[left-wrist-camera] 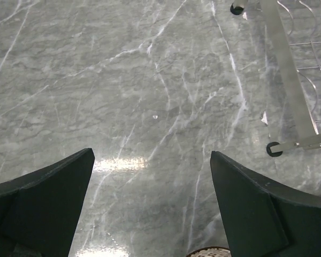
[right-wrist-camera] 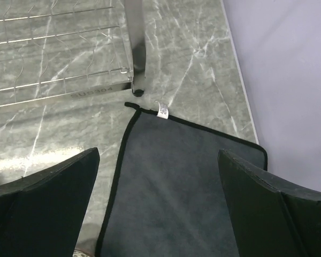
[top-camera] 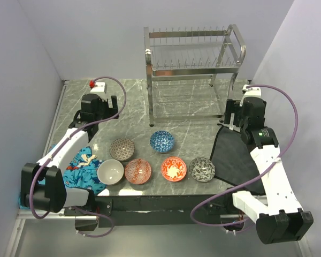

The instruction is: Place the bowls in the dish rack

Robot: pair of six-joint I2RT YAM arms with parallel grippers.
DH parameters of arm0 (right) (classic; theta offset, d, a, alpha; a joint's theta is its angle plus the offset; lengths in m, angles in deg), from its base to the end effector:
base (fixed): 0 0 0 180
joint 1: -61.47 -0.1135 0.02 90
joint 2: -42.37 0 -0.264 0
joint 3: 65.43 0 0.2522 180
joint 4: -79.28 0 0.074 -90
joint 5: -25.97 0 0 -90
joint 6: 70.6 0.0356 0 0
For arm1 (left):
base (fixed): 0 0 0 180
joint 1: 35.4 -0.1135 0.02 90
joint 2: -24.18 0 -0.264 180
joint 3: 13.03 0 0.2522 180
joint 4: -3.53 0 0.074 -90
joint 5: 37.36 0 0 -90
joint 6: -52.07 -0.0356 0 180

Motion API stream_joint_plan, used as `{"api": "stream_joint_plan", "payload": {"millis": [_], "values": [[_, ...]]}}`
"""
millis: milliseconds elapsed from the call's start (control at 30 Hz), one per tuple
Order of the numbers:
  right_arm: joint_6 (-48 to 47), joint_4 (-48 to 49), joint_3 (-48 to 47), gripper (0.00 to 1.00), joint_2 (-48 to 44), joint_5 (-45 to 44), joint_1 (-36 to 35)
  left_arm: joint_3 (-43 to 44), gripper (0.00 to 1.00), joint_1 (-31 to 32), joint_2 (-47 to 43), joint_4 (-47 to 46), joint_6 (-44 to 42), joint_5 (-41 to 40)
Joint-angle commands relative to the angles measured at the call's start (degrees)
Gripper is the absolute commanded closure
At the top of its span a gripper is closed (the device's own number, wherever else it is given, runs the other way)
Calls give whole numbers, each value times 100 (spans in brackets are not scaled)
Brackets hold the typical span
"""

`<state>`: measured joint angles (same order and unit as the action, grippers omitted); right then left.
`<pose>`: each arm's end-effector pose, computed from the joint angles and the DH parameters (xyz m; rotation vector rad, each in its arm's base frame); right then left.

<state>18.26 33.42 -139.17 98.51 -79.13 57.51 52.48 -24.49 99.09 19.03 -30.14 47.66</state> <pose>0.2089 0.0052 0.3577 0.0710 2.0529 -0.2412 0.2945 -0.0536 0.2811 -0.0010 2.0057 -0.1219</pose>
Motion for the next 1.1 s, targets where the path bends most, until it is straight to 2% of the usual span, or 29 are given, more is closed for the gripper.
{"api": "stream_joint_plan", "payload": {"millis": [0,33,167,333,533,633,667,800,967,1067], "values": [[-497,239,-22,0,-173,-4,27,161,3,-2,-135,-138,301,76],[-735,291,-4,0,-234,694,184,65,3,15,-161,-347,467,58],[-1484,1693,811,1,-946,2034,625,2,3,322,-179,-446,259,198],[-1037,2356,883,2,-596,2641,1011,-76,1,806,-389,-595,-294,461],[-1107,3191,1138,6,-139,3688,1416,-682,4,1201,-890,-1149,-900,761],[-1011,3464,1051,7,422,4153,1697,-911,9,1281,-970,-1378,-964,1033],[-1019,3534,963,10,546,4364,1776,-921,9,1307,-926,-1413,-938,999],[-1265,3868,805,14,1030,4708,1856,-877,9,1352,-680,-1536,-823,805],[-1449,4140,365,18,1821,4743,1856,-763,10,1360,-338,-1659,-823,699],[-1563,4377,207,20,2172,4727,1821,-736,12,1378,-118,-1834,-525,638]]}}
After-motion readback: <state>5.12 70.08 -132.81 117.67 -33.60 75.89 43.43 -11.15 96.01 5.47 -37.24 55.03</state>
